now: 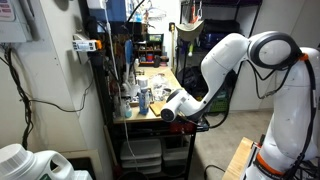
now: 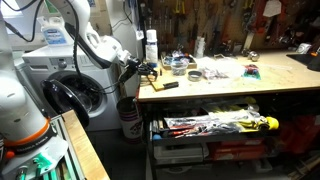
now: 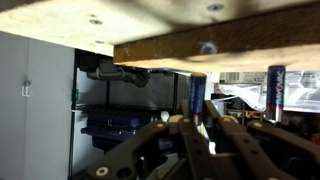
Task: Pick up the batteries and place them standing vertically on the wooden board one by one
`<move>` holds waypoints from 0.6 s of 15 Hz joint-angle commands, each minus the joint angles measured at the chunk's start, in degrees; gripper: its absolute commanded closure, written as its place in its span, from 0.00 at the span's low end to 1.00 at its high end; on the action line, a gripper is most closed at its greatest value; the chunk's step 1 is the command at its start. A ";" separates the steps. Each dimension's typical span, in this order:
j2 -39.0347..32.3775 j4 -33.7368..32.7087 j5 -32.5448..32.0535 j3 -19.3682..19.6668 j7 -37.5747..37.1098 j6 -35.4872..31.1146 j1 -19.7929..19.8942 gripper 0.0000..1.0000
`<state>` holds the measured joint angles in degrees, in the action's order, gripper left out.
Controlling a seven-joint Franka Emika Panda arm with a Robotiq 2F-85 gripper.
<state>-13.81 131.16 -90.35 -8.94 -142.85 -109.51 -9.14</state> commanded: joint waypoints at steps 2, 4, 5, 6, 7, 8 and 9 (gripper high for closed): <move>-2.35 -0.63 -3.77 -0.35 -2.90 3.30 -0.67 0.96; -3.29 -0.98 -4.94 -0.53 -4.04 3.96 -0.78 0.96; -3.78 -1.21 -5.42 -0.59 -4.78 4.47 -0.89 0.96; -4.13 -1.36 -5.73 -0.68 -5.31 4.79 -0.89 0.96; -4.58 -1.50 -5.93 -0.79 -6.11 5.64 -0.99 0.96; -4.88 -1.57 -6.17 -0.88 -6.49 6.04 -1.03 0.96; -5.14 -1.66 -6.47 -0.97 -6.92 6.45 -1.08 0.96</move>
<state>-17.32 130.02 -94.93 -9.58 -146.90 -105.26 -9.83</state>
